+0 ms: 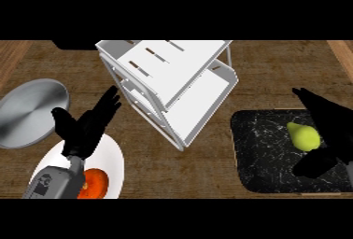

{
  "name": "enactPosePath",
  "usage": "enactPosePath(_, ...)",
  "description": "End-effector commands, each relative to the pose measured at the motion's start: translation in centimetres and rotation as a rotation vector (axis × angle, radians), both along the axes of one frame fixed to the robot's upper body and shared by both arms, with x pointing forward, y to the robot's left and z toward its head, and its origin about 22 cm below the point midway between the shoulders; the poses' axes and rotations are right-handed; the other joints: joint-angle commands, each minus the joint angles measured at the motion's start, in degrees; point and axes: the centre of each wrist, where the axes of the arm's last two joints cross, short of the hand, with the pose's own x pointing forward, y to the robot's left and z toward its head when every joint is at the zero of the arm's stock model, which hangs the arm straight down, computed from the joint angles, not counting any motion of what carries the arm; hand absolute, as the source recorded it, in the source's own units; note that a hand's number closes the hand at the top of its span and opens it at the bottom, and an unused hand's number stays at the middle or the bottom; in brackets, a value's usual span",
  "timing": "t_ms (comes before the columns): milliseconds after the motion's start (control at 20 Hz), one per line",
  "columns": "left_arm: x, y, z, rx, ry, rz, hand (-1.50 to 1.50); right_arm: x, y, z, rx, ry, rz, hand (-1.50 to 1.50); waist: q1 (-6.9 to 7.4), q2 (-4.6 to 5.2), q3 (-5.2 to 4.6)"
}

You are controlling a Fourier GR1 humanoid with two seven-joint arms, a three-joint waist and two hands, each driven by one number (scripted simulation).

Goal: Pick the pear from the tray and place it in the tiered basket

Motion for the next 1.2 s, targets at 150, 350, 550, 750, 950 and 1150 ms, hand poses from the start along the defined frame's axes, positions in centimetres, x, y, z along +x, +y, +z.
enactPosePath(150,0.0,-2.3,1.3,0.0,0.0,0.003,0.0,0.4,1.3,-3.5,-0.053,0.083,-0.068,-1.5,-0.25,0.0,0.07)
enactPosePath(350,-0.5,-1.1,-1.0,0.004,-0.003,0.006,0.0,0.8,0.7,-4.9,-0.07,0.148,-0.067,-1.5,-0.35,0.02,0.05)
enactPosePath(550,-0.1,-1.5,-0.1,0.005,-0.017,-0.003,0.0,-0.9,0.7,-6.3,-0.12,0.123,-0.094,-1.5,-0.54,-0.03,0.07)
enactPosePath(750,-0.4,-0.4,0.0,-0.011,0.006,0.004,0.0,-1.3,-2.5,-7.8,-0.151,0.097,-0.103,-1.5,-0.56,-0.03,0.08)
enactPosePath(950,-0.9,0.7,-0.2,0.007,-0.005,0.015,0.0,0.1,-2.6,-5.3,-0.135,0.05,-0.127,-1.5,-0.37,-0.04,0.06)
enactPosePath(1150,0.0,1.5,0.2,-0.009,-0.004,-0.008,0.0,-0.5,-4.8,-7.6,-0.144,0.056,-0.13,-1.5,-0.5,-0.01,0.07)
